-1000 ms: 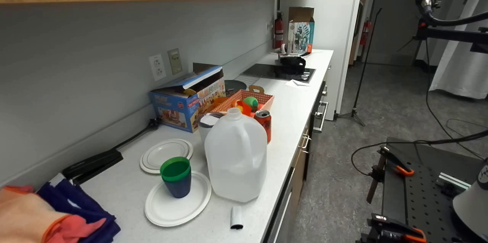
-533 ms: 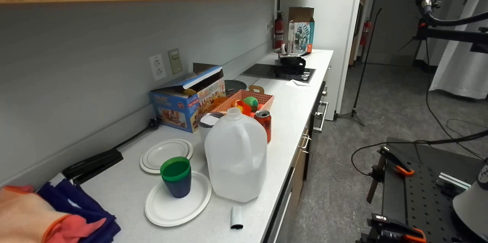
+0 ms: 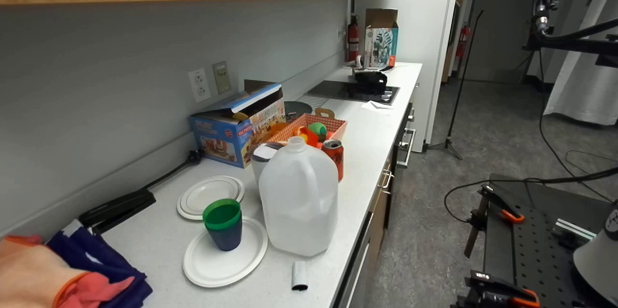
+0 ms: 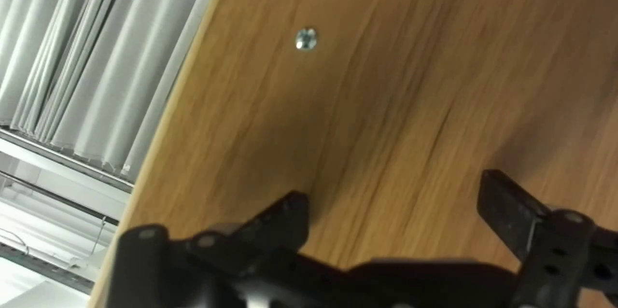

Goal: Open the top right cabinet door

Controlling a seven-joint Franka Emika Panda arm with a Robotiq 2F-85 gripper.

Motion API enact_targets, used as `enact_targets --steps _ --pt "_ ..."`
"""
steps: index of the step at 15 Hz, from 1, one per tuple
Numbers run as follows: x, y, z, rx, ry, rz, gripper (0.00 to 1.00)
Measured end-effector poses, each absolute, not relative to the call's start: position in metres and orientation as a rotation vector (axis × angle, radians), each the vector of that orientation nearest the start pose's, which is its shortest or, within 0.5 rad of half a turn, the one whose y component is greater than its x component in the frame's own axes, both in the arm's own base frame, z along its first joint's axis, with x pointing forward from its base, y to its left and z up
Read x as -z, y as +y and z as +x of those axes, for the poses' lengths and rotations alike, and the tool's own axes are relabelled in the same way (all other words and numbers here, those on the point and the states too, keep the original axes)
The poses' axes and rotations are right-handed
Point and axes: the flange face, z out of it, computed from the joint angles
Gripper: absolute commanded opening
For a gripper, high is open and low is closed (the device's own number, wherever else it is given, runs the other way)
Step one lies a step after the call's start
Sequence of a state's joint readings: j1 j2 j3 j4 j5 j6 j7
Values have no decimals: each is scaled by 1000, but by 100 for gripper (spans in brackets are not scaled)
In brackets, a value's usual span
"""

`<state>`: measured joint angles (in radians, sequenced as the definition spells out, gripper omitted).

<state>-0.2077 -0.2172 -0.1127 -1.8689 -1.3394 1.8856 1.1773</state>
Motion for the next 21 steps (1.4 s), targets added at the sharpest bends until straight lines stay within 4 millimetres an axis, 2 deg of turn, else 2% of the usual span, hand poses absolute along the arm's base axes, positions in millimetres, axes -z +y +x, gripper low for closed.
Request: enact_targets --steps 4,7,12,21 --pt "-657 -288 462 -755 -1124 1537 100" --pt "-648 -306 460 -731 -1155 1513 100" --pt "-652 -310 461 -734 -1167 1504 100" --pt "-682 -312 459 -788 -1207 1473 100"
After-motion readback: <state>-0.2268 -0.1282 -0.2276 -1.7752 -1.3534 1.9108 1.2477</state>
